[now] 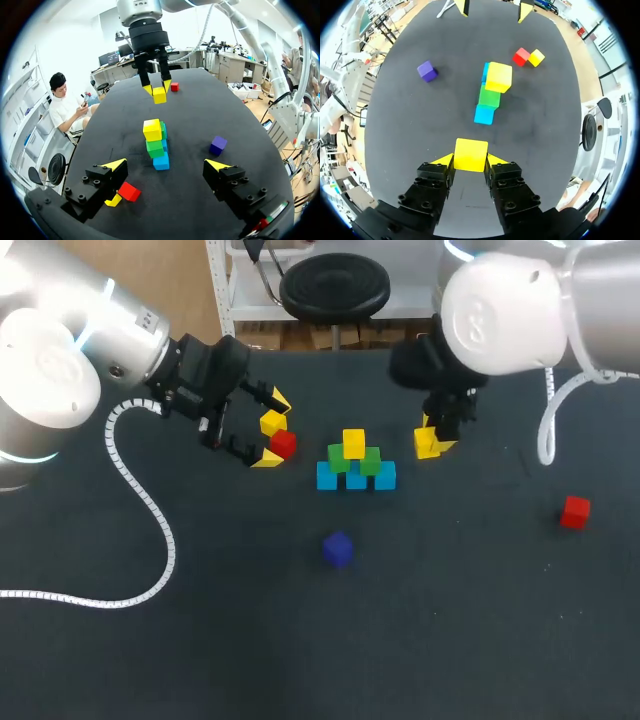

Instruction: Place the blue cubes, place green cubes on the blue cubes, place the yellow cubes on the green cubes, then place the red cubes on the yellow cubes, and place purple cube on the red cubes.

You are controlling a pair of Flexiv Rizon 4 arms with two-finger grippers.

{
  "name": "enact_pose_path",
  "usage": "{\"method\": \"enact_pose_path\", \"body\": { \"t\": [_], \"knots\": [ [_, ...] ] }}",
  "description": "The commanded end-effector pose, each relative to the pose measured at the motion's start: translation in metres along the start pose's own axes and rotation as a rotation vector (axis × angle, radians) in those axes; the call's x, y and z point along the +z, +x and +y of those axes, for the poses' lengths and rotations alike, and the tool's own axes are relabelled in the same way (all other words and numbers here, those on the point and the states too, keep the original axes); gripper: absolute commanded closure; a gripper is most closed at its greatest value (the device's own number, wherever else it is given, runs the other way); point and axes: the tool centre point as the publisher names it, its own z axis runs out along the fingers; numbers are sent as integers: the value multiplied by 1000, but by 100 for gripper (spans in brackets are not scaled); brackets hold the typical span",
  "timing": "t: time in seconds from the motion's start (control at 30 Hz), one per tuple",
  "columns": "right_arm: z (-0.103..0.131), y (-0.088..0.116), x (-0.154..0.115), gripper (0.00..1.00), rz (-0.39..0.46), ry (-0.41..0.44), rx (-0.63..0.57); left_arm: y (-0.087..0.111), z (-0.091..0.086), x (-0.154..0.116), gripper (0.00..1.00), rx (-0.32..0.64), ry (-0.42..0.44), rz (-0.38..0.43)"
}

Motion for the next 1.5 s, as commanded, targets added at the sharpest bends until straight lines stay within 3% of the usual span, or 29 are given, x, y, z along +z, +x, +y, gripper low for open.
{"method": "enact_pose_path", "body": {
  "t": [0.03, 0.5, 1.2, 1.5],
  "knots": [
    [-7, -8, 1, 100, -10, 0, 2, -1, 2, 0, 0, -2, 5, 6],
    [-11, -32, 2, 100, -41, 9, -51, -1, 2, 0, 0, -2, 5, 6],
    [-9, -33, 2, 100, -49, 13, -78, -1, 2, 0, 0, -2, 5, 6],
    [-17, -45, 0, 100, -54, 14, -45, -1, 2, 0, 0, -2, 5, 6]
  ]
}}
